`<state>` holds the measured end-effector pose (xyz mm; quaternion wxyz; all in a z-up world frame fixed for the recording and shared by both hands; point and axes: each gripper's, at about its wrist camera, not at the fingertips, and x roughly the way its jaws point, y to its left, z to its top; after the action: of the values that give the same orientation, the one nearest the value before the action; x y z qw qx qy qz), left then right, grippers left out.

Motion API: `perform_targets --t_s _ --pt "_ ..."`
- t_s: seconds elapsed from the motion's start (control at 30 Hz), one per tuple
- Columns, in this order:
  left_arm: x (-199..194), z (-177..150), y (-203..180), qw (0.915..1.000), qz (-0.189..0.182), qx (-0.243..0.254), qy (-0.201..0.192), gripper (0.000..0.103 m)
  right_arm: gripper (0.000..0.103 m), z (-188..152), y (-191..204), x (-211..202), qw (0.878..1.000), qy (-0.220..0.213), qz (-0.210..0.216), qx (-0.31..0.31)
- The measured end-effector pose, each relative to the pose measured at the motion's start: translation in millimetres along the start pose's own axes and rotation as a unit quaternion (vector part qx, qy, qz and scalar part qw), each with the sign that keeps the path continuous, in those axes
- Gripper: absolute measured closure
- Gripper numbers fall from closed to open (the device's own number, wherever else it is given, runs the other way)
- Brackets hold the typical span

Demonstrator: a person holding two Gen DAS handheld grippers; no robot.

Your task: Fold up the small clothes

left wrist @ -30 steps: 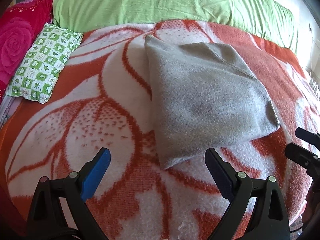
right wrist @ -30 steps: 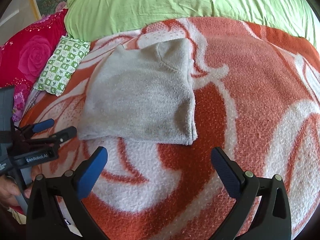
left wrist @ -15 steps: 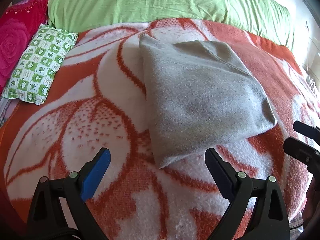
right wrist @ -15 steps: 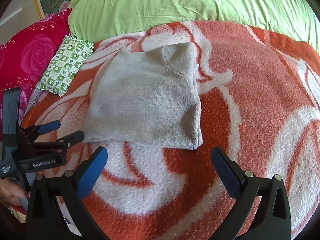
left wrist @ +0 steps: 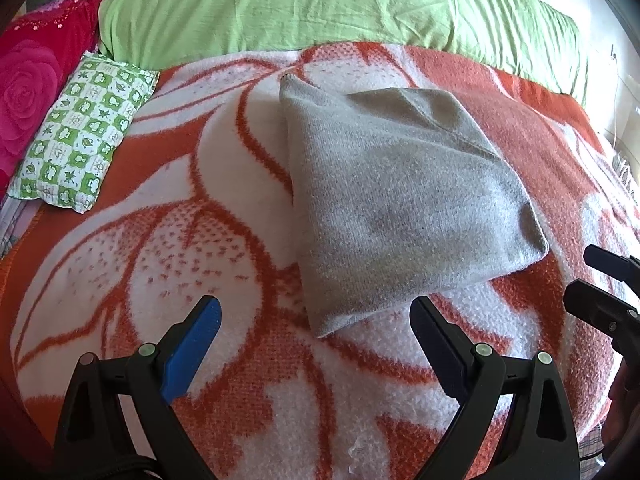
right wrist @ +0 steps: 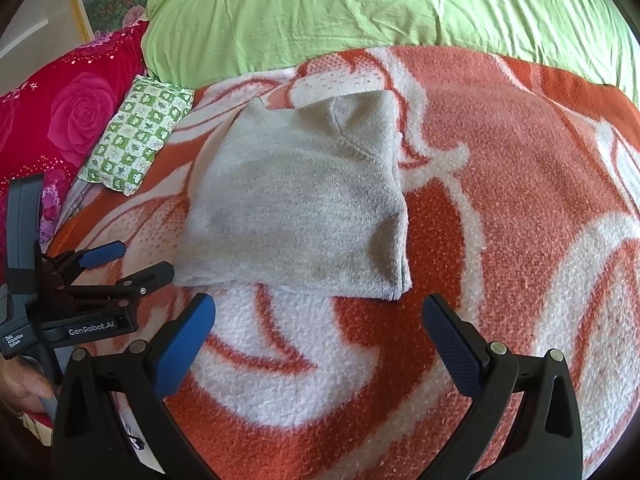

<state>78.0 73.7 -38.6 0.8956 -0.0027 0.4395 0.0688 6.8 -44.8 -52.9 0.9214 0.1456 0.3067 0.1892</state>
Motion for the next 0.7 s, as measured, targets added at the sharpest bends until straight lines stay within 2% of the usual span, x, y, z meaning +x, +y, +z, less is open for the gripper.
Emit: perform_targets --t_s 0.7 --pt "-2.3 -0.4 0.0 0.9999 0.001 -0.010 0.004 0.007 0.000 7.9 2.6 6.9 0.999 0.000 0.026 -0.020"
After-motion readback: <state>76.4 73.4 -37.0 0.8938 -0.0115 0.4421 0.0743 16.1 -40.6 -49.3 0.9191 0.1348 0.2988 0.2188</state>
